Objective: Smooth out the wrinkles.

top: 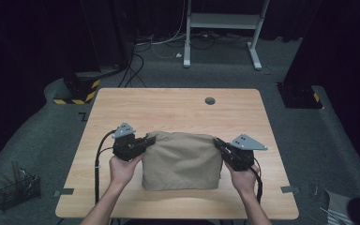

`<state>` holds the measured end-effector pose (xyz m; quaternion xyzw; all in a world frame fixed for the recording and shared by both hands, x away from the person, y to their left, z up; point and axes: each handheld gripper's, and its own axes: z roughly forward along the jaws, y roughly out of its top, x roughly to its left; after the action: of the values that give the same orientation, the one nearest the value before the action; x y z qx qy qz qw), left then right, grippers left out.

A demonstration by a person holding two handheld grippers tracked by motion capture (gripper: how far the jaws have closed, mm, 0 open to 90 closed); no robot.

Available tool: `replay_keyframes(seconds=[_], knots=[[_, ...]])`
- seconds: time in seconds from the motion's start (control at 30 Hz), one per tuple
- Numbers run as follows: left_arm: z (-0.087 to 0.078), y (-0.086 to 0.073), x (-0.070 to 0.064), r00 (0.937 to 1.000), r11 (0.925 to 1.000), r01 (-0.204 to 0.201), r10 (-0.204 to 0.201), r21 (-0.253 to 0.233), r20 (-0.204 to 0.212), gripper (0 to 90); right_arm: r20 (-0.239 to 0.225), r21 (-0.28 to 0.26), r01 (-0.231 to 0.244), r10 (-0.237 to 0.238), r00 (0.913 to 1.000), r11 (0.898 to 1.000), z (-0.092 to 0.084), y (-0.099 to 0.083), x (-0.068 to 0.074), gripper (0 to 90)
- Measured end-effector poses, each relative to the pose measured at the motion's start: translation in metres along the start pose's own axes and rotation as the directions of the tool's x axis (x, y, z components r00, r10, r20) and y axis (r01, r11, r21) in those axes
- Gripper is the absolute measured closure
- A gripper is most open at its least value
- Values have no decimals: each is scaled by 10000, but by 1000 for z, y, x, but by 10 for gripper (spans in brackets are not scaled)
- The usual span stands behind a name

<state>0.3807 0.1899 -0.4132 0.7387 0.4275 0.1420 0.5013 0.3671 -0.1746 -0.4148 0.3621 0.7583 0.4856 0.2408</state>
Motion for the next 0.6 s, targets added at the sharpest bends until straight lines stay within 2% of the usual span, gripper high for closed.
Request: replay_keyframes(seconds=[0.4,0.5,0.6], knots=[[26,5,15,9989,9996,270,-267,85,-393,836,328,210,-357,350,9988,9991,24,-1,-12,867],[31,10,17,9986,9998,112,-103,169,-521,835,416,286,-339,327,9986,9990,27,-1,-14,867],[36,12,19,9983,9998,146,-137,140,-573,835,555,282,-364,347,9979,9989,31,-2,-17,868]])
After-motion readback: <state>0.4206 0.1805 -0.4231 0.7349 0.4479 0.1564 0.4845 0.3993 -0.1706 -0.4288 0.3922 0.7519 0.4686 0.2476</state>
